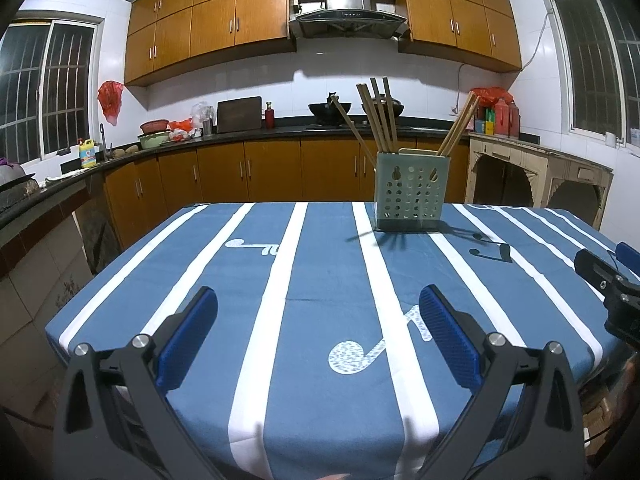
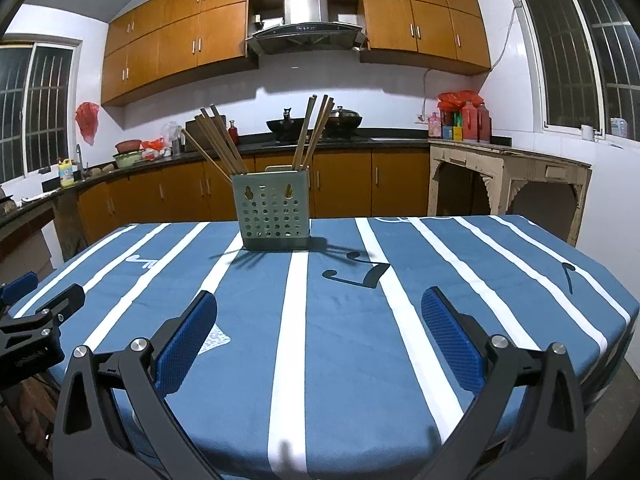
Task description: Organize utensils
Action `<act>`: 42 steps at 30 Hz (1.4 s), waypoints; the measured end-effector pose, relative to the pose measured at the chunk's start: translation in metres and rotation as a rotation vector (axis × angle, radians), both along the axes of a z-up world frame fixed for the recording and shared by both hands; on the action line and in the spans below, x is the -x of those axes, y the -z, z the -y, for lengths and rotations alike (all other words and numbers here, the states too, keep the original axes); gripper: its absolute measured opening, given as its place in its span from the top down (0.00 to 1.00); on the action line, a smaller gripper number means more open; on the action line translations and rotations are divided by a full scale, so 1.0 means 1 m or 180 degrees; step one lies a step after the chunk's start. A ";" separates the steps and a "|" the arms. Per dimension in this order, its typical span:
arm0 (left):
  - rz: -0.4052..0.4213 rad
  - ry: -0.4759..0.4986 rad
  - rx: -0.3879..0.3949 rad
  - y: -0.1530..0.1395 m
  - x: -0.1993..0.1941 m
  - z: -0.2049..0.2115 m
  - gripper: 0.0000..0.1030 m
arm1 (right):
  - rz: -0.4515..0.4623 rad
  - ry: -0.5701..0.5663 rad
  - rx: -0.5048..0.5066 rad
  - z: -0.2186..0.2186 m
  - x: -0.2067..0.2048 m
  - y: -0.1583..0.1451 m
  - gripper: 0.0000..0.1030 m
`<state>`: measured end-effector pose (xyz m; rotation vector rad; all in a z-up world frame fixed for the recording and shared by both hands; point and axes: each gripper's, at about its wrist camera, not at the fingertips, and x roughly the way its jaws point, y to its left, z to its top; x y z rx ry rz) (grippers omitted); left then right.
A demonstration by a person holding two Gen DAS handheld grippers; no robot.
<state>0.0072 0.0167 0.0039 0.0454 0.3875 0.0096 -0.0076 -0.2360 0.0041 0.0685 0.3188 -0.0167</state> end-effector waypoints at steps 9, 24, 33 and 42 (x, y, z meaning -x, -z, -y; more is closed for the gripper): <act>-0.0006 0.0002 0.0013 0.003 0.001 0.001 0.04 | -0.0011 -0.0017 0.0013 -0.001 0.001 0.000 0.02; -0.0019 0.0007 0.0015 0.007 0.003 0.003 0.04 | -0.0018 -0.0017 0.0009 -0.002 0.000 0.000 0.02; -0.0023 0.0006 0.0019 0.006 0.003 0.003 0.04 | -0.0020 -0.0016 0.0010 -0.002 0.000 0.000 0.02; -0.0033 -0.0001 0.0021 0.008 0.002 0.003 0.04 | -0.0024 -0.0020 0.0010 -0.003 0.000 0.000 0.02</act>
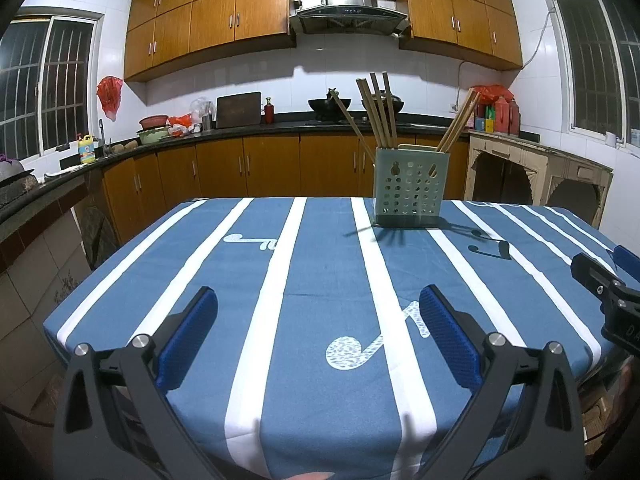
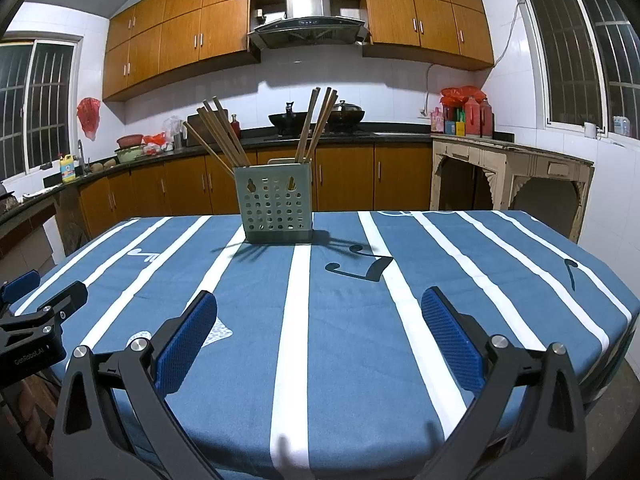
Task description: Organize utensils
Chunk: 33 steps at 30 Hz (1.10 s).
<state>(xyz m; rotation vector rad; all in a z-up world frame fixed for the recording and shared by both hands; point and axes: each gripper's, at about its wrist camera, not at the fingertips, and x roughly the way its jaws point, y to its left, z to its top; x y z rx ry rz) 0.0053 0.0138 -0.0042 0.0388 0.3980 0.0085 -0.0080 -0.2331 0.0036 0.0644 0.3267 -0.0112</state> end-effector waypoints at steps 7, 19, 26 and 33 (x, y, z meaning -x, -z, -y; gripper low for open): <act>0.0001 0.0017 -0.0008 0.002 0.002 0.002 0.04 | -0.0004 0.0000 -0.0002 0.000 0.000 0.000 0.02; -0.0005 0.0023 -0.0006 0.003 0.003 0.003 0.04 | -0.0020 -0.0005 -0.0002 -0.002 0.003 0.006 0.02; -0.0007 0.0021 -0.0003 0.002 0.002 0.002 0.04 | -0.0021 -0.0006 -0.0004 -0.002 0.003 0.006 0.02; -0.0010 0.0022 -0.0002 0.002 0.002 0.002 0.04 | -0.0027 -0.0007 -0.0007 -0.002 0.004 0.008 0.02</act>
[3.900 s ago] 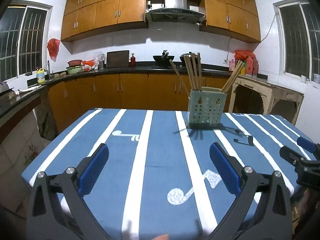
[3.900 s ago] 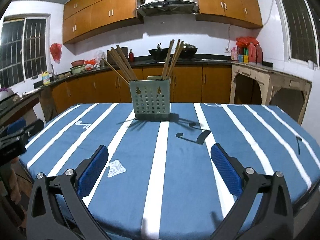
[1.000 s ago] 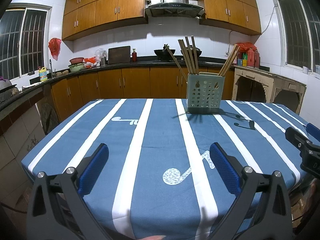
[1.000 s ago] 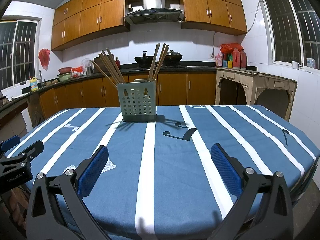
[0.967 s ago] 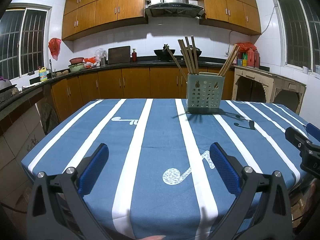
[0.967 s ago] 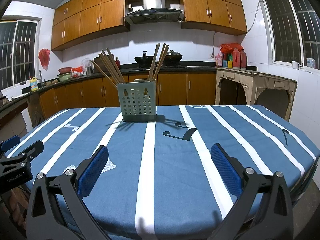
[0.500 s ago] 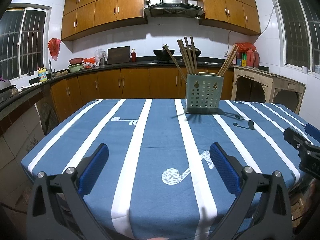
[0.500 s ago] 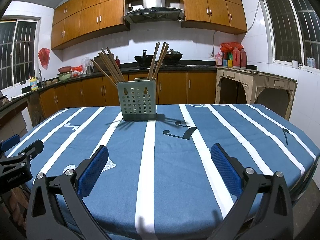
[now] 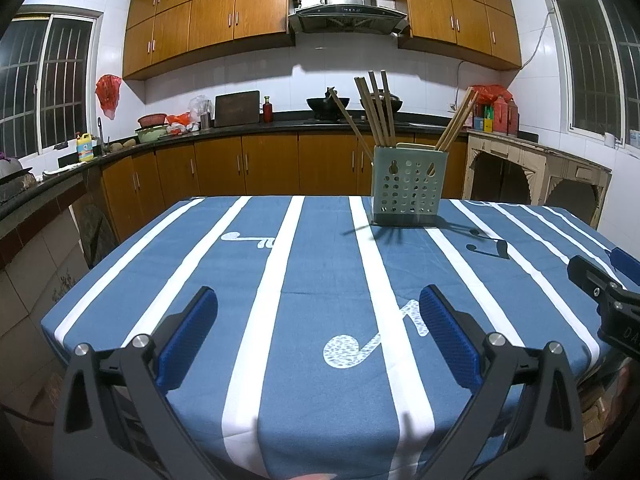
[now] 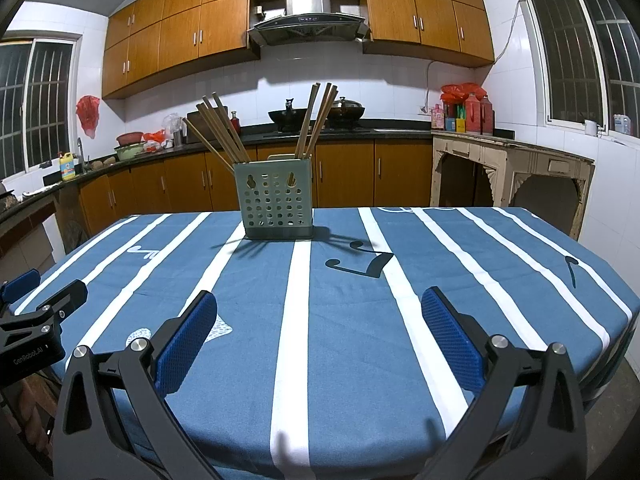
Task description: Organize utensils
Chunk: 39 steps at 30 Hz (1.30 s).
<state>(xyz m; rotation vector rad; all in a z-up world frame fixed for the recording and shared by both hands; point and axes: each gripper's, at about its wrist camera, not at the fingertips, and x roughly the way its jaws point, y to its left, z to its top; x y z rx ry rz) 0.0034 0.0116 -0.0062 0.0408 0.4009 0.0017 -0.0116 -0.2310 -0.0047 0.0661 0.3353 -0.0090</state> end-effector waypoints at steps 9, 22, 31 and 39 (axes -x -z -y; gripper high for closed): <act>-0.0006 0.0001 0.0002 -0.001 0.000 0.000 0.04 | -0.0002 -0.0001 -0.0001 0.001 -0.001 -0.001 0.02; -0.0026 -0.0002 0.0010 0.002 0.003 0.003 0.04 | -0.0008 -0.0002 -0.0004 0.001 -0.002 -0.002 0.02; -0.0028 -0.0012 0.0019 0.005 0.004 0.002 0.04 | -0.0026 0.0000 -0.0009 0.001 0.000 0.001 0.02; -0.0039 0.0000 0.0021 0.005 0.004 0.001 0.04 | -0.0033 -0.0001 -0.0010 0.001 0.001 0.002 0.02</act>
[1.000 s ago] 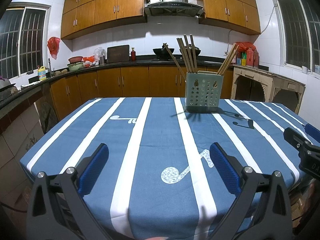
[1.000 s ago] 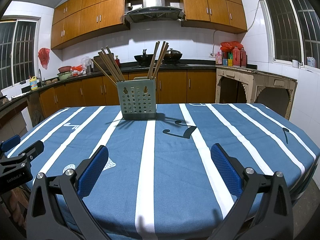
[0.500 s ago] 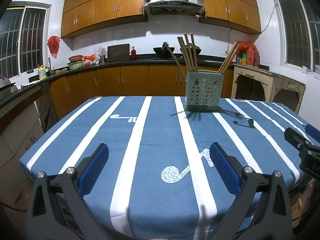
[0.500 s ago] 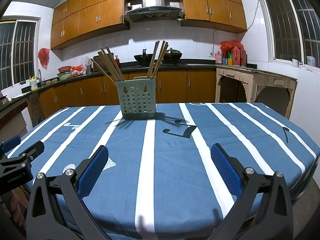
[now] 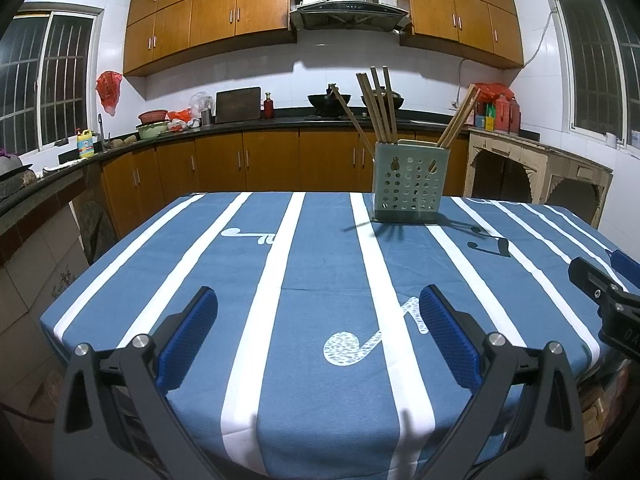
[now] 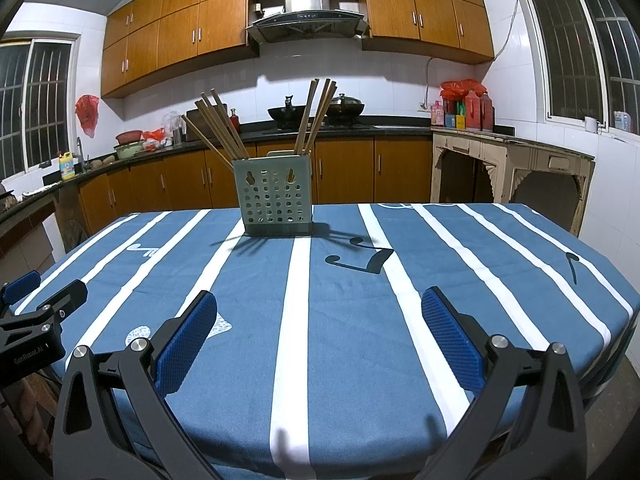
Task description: Organize utensils
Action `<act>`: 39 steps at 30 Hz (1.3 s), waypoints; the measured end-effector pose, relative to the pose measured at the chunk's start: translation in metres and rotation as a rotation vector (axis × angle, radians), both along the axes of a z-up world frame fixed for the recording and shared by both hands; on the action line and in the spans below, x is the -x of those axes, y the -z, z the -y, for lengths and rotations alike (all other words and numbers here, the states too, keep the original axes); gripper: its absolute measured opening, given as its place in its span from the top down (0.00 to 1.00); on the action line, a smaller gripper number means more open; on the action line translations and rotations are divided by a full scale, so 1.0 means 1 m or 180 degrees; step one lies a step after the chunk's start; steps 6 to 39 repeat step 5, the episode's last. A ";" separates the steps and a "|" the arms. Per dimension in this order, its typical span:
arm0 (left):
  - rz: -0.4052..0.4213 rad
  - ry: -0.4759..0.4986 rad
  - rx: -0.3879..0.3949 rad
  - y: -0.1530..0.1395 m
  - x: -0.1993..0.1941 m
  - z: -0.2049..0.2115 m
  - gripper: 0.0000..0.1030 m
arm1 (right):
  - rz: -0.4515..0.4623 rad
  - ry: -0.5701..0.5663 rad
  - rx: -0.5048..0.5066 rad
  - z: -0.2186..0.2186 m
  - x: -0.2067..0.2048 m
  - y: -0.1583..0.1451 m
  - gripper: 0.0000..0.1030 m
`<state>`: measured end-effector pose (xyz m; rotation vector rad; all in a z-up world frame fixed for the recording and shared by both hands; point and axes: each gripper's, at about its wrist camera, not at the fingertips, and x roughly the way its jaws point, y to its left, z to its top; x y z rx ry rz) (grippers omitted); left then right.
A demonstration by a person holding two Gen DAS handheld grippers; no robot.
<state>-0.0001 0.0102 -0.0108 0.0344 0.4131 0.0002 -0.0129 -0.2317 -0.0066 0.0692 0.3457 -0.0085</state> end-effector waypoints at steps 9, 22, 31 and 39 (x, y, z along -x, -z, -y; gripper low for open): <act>-0.0016 0.0004 0.0016 0.000 -0.001 -0.002 0.04 | -0.0003 0.0001 -0.0001 0.000 0.001 0.000 0.02; -0.0016 0.0004 0.0016 0.000 -0.001 -0.002 0.04 | -0.0003 0.0001 -0.0001 0.000 0.001 0.000 0.02; -0.0016 0.0004 0.0016 0.000 -0.001 -0.002 0.04 | -0.0003 0.0001 -0.0001 0.000 0.001 0.000 0.02; -0.0016 0.0004 0.0016 0.000 -0.001 -0.002 0.04 | -0.0003 0.0001 -0.0001 0.000 0.001 0.000 0.02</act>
